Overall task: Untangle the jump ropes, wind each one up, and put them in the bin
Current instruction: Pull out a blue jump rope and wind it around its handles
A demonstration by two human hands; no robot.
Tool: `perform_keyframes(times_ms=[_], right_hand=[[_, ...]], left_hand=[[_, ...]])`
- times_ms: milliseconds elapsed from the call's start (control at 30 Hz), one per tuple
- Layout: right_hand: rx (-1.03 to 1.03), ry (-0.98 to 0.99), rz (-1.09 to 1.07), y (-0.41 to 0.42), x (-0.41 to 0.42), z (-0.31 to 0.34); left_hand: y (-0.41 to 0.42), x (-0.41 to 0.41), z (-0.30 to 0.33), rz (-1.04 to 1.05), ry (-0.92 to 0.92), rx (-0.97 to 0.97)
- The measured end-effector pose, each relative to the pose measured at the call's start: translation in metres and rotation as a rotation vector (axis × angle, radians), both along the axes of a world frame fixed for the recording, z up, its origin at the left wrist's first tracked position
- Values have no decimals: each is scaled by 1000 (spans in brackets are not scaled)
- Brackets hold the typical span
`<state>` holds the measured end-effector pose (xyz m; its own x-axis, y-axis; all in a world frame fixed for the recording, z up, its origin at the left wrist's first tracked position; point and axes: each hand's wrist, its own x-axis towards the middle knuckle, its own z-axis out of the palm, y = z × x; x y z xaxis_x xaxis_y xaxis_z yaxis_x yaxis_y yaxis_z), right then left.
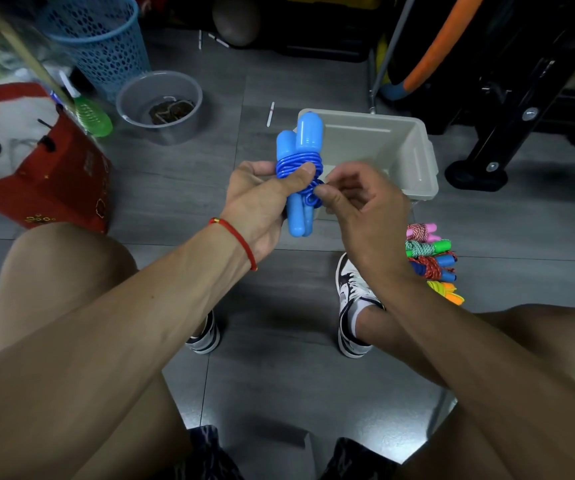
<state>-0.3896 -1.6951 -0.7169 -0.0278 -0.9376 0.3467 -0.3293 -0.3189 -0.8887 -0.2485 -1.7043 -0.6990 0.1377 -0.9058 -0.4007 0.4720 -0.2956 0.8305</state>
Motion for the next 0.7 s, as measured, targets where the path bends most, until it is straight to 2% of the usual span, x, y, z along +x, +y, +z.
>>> perform_keyframes(times_ms=[67, 167, 233, 333, 433, 700], right_hand=[[-115, 87, -16, 3, -1, 1], [-384, 369, 1, 6, -2, -4], [-448, 432, 29, 5, -1, -9], [-471, 474, 101, 0, -3, -14], [-411, 427, 121, -3, -4, -16], [-431, 340, -87, -6, 4, -18]], left_hand=[[0, -1, -1, 12, 8, -9], [-3, -1, -2, 55, 3, -16], [-5, 1, -3, 73, 4, -13], [-4, 6, -4, 90, 17, -15], [-3, 7, -5, 84, 44, -34], [-5, 1, -4, 120, 40, -3]])
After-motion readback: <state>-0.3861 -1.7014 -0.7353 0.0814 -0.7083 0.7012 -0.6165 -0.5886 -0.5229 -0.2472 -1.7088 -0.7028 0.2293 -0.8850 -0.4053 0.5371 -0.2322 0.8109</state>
